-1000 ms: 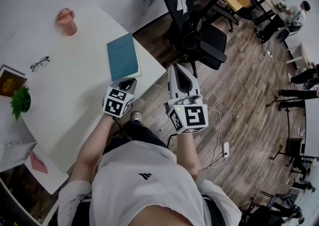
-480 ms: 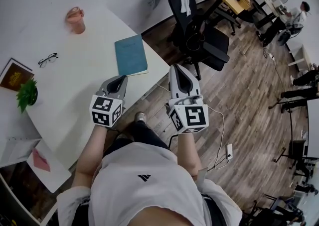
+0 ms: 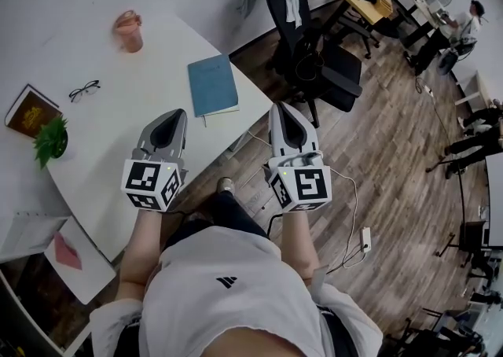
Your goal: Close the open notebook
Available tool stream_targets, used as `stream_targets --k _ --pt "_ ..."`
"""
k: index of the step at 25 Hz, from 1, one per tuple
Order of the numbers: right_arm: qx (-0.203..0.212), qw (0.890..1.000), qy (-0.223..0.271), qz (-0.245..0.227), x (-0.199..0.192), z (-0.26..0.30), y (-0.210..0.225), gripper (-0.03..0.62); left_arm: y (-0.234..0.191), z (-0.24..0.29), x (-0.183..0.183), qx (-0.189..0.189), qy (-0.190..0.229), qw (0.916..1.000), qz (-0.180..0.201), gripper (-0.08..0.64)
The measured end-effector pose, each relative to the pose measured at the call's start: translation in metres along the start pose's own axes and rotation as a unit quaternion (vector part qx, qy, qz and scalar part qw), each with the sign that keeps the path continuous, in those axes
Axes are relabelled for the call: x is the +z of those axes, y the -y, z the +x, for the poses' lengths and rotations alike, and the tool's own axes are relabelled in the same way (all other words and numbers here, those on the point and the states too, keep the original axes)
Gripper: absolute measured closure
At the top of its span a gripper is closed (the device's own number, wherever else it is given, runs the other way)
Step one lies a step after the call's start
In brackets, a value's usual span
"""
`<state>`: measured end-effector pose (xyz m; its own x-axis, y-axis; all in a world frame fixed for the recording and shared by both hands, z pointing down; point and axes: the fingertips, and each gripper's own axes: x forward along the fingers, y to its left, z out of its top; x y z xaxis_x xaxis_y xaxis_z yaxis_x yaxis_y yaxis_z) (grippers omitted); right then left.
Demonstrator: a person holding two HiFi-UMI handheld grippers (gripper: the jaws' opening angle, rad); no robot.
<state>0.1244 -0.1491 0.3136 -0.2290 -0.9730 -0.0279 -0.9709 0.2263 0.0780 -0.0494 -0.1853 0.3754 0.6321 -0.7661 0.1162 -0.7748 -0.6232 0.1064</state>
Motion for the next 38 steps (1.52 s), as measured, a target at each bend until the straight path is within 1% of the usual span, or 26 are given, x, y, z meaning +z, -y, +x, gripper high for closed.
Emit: stream_targets --k 6,11,19,23,27,32,38 --pt "-0.002 1.000 0.009 -0.006 0.009 -0.015 -0.014 0.598 -0.004 -0.032 0.029 0.020 0.041 0.9988 0.015 0.552" --pt "-0.005 1.000 0.015 -0.011 0.017 -0.025 -0.024 0.598 -0.011 -0.056 0.047 0.038 0.065 0.9967 0.030 0.551" --pt "-0.008 1.000 0.022 -0.019 0.025 -0.037 -0.039 0.598 -0.021 -0.087 0.057 0.067 0.088 0.9927 0.048 0.551" --pt "-0.009 0.999 0.025 -0.023 0.030 -0.040 -0.045 0.598 -0.023 -0.098 0.066 0.077 0.101 0.9897 0.066 0.551" --pt "-0.010 0.999 0.027 -0.025 0.031 -0.041 -0.049 0.598 -0.026 -0.106 0.072 0.083 0.114 0.9876 0.070 0.551" --pt "-0.016 0.999 0.027 -0.027 0.030 -0.041 -0.055 0.600 -0.030 -0.112 0.076 0.087 0.129 0.9840 0.087 0.551" --pt "-0.018 0.999 0.024 -0.034 0.029 -0.039 -0.059 0.600 -0.035 -0.114 0.077 0.090 0.136 0.9829 0.086 0.551"
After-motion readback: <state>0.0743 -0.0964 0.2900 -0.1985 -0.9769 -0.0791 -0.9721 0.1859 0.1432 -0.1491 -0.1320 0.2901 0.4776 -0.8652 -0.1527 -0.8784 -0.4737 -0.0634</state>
